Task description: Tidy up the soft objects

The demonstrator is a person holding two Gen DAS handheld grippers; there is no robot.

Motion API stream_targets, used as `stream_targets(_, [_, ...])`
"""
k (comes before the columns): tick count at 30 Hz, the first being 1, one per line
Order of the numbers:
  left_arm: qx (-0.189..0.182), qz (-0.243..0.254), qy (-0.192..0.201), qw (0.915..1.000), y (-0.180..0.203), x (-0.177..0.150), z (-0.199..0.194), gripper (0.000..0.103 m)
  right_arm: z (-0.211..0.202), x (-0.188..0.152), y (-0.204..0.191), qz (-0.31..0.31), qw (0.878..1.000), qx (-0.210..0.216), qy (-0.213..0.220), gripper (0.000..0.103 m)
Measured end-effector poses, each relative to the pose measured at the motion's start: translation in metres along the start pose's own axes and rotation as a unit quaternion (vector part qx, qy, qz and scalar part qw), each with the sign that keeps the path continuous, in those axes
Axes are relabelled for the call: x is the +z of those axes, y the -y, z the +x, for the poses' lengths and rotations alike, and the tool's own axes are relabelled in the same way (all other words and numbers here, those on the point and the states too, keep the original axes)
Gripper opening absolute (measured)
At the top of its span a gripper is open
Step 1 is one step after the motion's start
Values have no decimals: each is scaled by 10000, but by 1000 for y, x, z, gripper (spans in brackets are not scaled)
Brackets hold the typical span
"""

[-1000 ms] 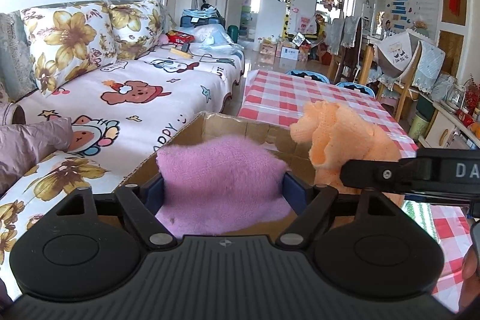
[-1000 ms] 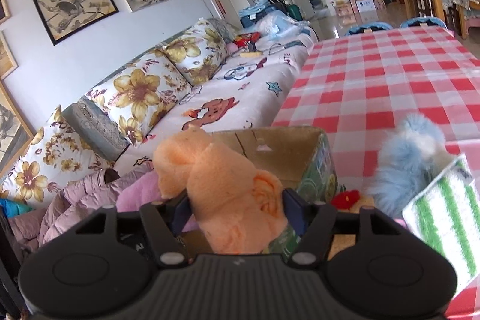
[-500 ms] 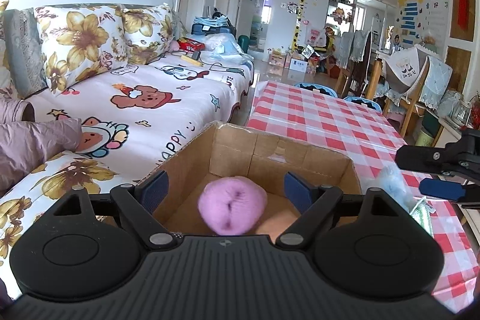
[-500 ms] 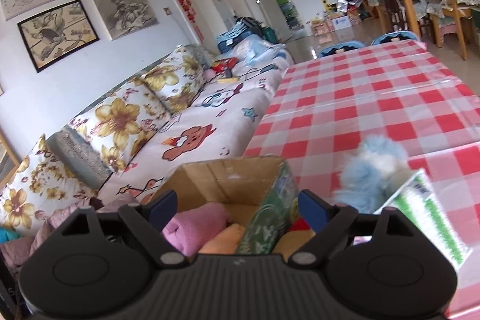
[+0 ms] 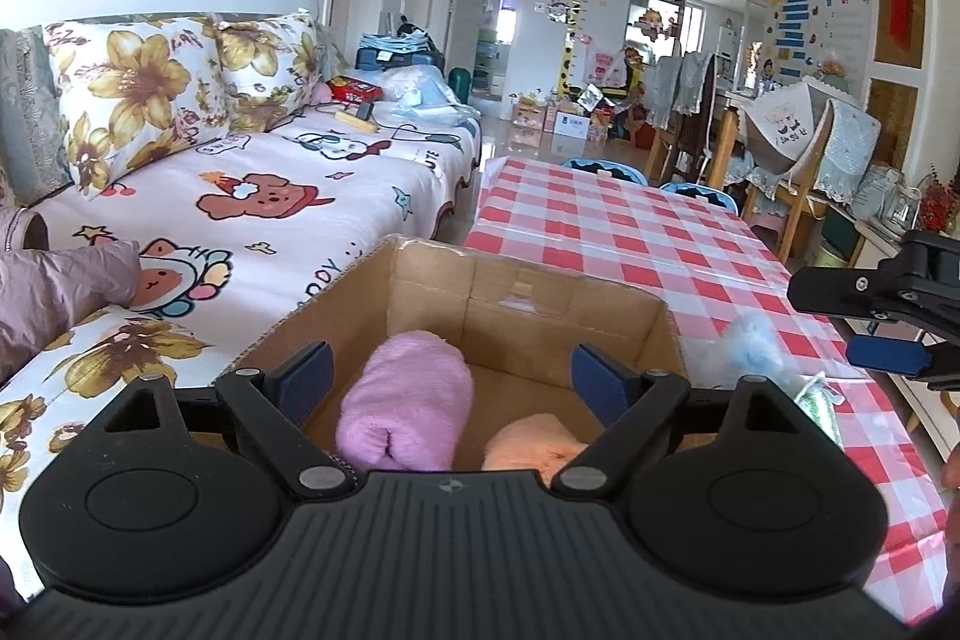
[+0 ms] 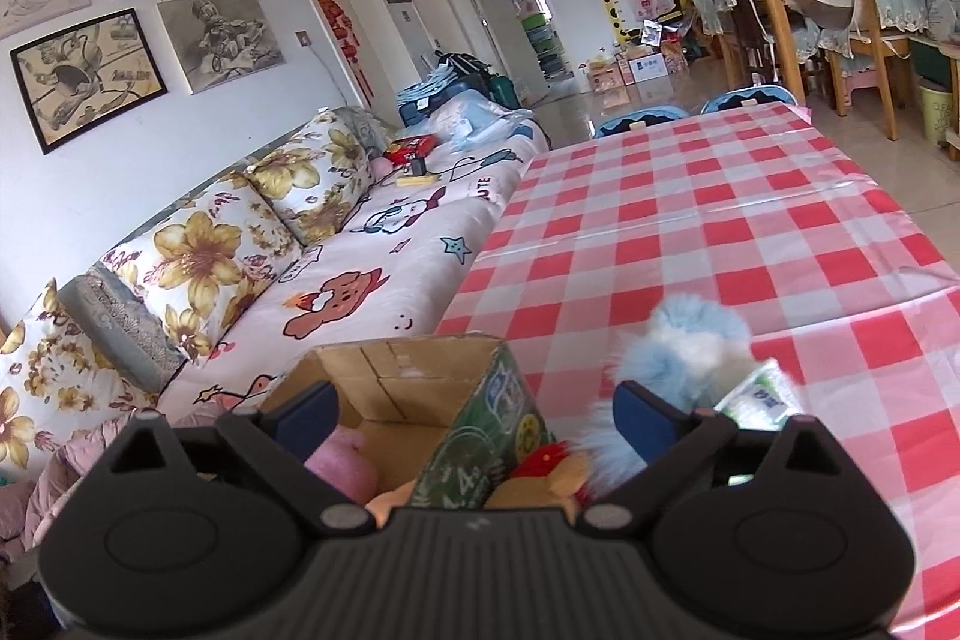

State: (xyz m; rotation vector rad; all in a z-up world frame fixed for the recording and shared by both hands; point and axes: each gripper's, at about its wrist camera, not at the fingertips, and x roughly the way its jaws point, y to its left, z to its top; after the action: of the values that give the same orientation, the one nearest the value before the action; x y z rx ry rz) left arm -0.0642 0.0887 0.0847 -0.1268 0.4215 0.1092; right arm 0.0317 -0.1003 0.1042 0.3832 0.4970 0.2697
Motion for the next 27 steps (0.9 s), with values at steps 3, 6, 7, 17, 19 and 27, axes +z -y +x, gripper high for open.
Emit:
stream_targets(3, [-75,16,7,10000,1,0,0,103,-3,1,3,-107,9999,-116,39,99])
stream_targets(6, [-169,56,22,9998,2,-1,-2,103,-7,1,7,-203,9995,-234,82,100])
stream_targets(7, [-193,73,30,9998,3,-1,-3,103,-8,1,9,-206,9994,-255,94,100])
stream_targets(17, [-409,196,13,9990,0,-1,1,103,-20,6,29,-64,9989,-403,215,100])
stream_targets(19, [-442,225,20,9988,0,-1,2,103,-22,7,32,-65,9988,-428,234,100])
stream_targets(27, [-549,352,50,9979,1,-3,3,103,-33,9,40,-285,9969,-625,372,102])
